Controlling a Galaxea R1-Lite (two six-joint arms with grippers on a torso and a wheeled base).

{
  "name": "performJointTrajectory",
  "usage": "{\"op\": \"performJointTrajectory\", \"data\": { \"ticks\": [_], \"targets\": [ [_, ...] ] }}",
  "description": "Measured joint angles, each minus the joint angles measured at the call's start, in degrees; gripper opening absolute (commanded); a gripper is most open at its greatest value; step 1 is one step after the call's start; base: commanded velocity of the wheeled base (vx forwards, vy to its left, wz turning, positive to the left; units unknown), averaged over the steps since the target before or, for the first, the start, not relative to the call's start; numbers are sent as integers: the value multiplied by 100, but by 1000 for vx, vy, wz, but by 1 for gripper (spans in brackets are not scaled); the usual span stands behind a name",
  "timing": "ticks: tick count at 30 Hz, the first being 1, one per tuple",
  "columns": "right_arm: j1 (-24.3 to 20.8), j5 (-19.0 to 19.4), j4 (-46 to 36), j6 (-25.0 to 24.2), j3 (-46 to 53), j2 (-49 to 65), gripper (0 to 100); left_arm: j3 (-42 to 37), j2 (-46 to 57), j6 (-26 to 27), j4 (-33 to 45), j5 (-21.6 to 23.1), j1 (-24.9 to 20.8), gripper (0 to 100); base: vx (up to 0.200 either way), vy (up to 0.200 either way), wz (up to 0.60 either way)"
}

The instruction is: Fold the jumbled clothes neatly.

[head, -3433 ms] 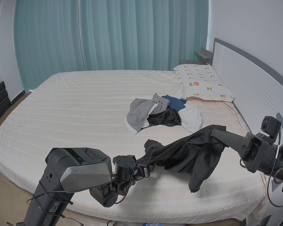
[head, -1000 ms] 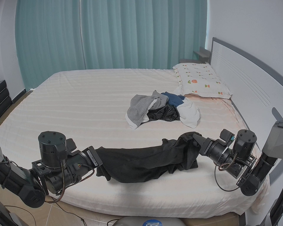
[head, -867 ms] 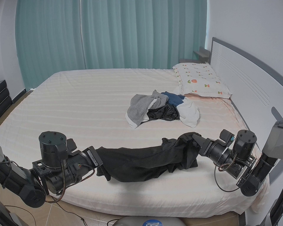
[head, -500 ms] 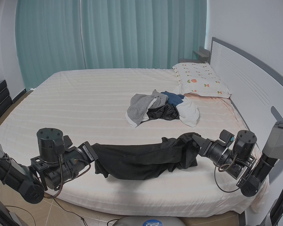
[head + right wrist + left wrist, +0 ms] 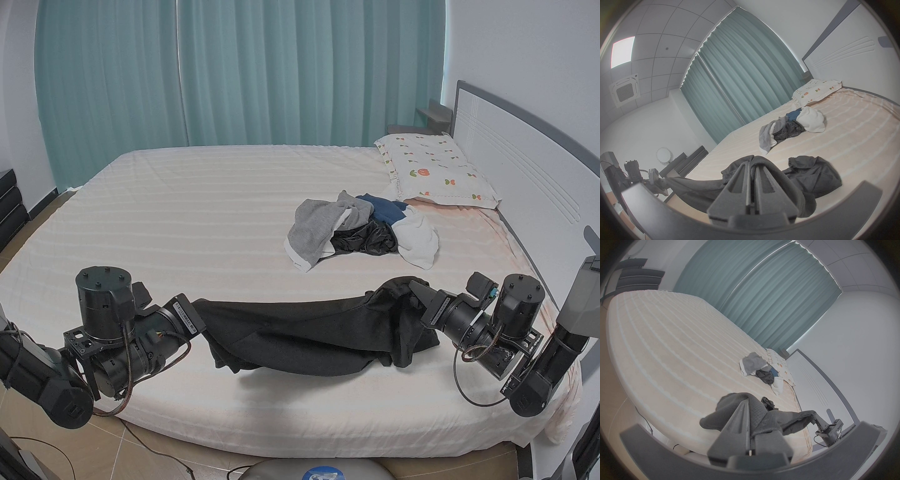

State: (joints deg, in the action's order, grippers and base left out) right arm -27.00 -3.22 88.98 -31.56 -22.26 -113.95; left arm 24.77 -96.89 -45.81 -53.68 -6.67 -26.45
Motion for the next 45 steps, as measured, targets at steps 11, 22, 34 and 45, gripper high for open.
{"op": "performJointTrajectory", "data": {
  "ticks": [11,22,34,45],
  "targets": [
    [2,-22,-2,1,-56,94,0,44,37,5,0,-4,79,0,0,200,0],
    [7,-22,0,-5,-91,177,0,17,169,5,9,0,79,0,0,200,0],
    [-4,-12,0,-16,-95,207,0,-13,213,5,6,0,71,0,0,200,0],
    [-4,-12,-2,-23,-94,227,0,-22,221,11,9,2,72,0,0,200,0]
  ]
}}
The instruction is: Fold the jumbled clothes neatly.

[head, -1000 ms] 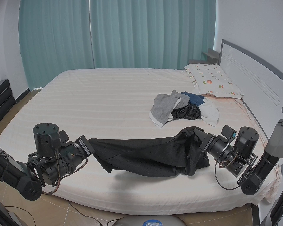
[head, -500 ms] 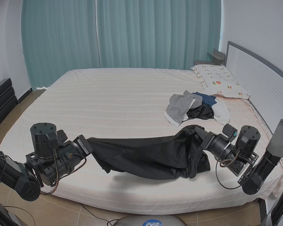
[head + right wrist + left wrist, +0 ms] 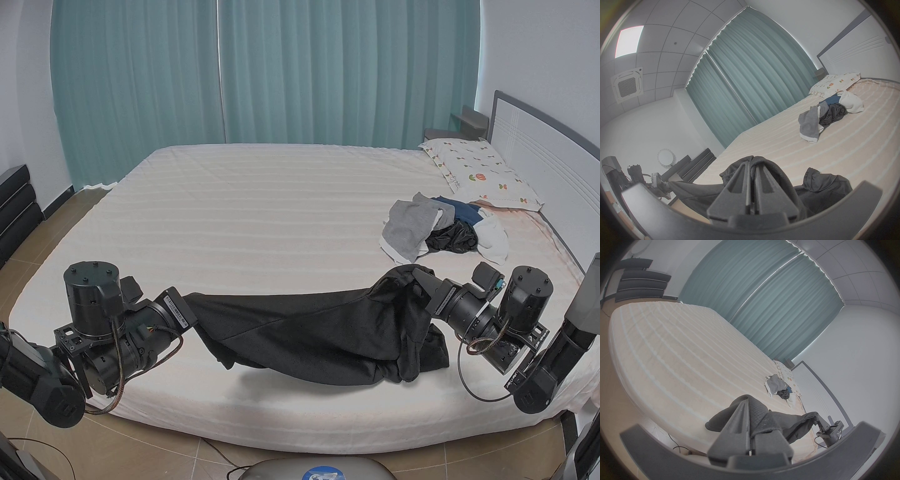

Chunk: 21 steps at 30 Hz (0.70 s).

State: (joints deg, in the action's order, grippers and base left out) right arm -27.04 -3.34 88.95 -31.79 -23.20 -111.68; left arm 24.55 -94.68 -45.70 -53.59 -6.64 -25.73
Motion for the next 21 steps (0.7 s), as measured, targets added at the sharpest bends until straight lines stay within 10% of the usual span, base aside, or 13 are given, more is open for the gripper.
{"op": "performJointTrajectory", "data": {
  "ticks": [21],
  "targets": [
    [6,12,2,-1,11,7,0,-11,1,9,2,30,-1,0,0,162,0]
  ]
}}
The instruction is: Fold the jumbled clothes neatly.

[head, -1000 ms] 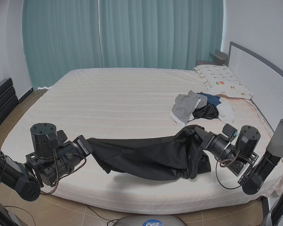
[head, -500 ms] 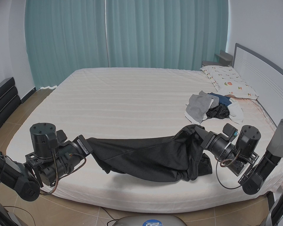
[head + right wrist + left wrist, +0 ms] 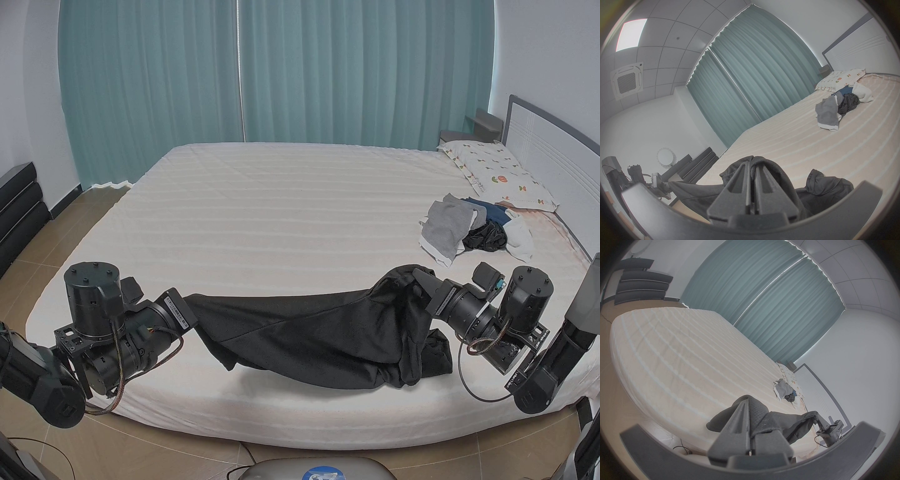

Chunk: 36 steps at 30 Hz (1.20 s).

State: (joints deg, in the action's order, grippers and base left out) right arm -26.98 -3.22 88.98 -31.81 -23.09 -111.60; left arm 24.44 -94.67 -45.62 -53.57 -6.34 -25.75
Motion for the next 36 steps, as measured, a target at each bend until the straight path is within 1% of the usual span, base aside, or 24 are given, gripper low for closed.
{"op": "performJointTrajectory", "data": {
  "ticks": [5,14,21,24,29,32,36],
  "targets": [
    [0,21,-2,0,55,20,0,-13,-17,-12,0,16,-7,0,0,0,0],
    [-2,93,0,4,210,141,0,-57,-17,-11,2,-17,-112,0,-200,0,0],
    [-100,119,0,15,322,424,0,-72,57,-1,44,-52,-217,0,-200,0,0],
    [-155,148,0,48,383,636,0,-77,148,7,61,-80,-291,0,-200,0,0],
    [-226,172,0,94,455,1165,0,-77,396,35,79,-247,-402,0,-200,0,0],
    [-268,229,-2,121,463,1593,0,-49,608,51,167,-291,-446,0,0,0,0],
    [-306,343,-271,288,357,2258,0,179,947,60,619,-318,-471,0,0,0,0]
  ]
}}
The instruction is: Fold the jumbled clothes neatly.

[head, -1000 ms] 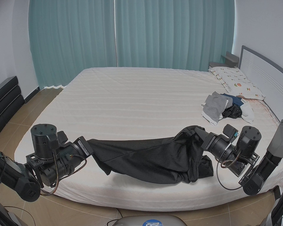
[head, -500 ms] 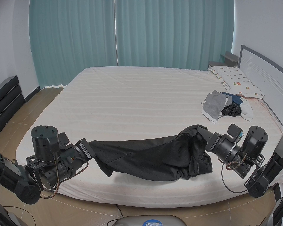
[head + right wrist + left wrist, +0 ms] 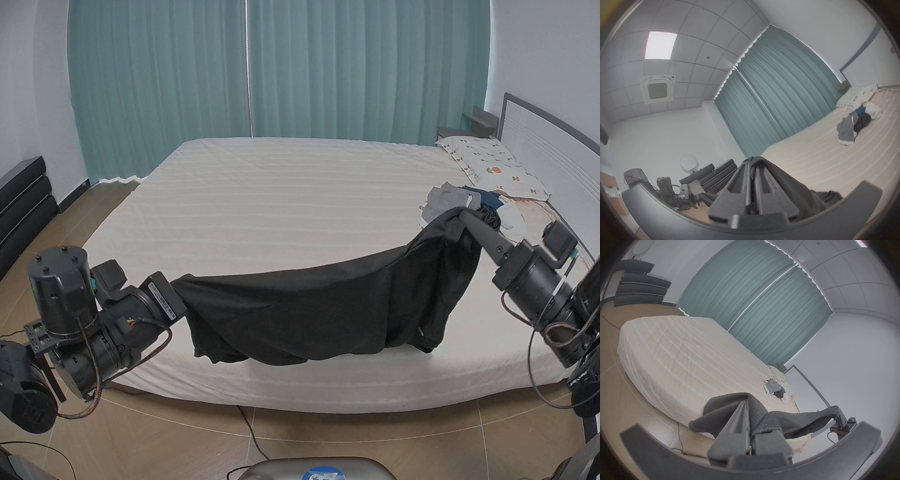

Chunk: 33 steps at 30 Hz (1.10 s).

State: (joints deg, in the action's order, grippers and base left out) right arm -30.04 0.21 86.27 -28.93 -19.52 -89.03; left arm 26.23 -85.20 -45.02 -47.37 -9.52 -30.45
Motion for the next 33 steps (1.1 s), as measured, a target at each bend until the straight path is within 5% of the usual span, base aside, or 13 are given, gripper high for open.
{"op": "performJointTrajectory", "data": {
  "ticks": [8,14,22,33],
  "targets": [
    [52,102,-2343,176,-1193,1241,0,1078,616,9,1346,-16,30,0,0,0,0],
    [510,145,-3591,55,-2619,1604,0,2061,649,-5,2075,6,245,0,0,0,0],
    [1358,165,-3866,-85,-3663,827,0,2894,-123,-101,2376,44,532,0,50,0,0],
    [1775,57,-3038,-57,-4387,-940,0,4024,-1624,-293,2458,285,783,0,200,0,0]
  ]
}}
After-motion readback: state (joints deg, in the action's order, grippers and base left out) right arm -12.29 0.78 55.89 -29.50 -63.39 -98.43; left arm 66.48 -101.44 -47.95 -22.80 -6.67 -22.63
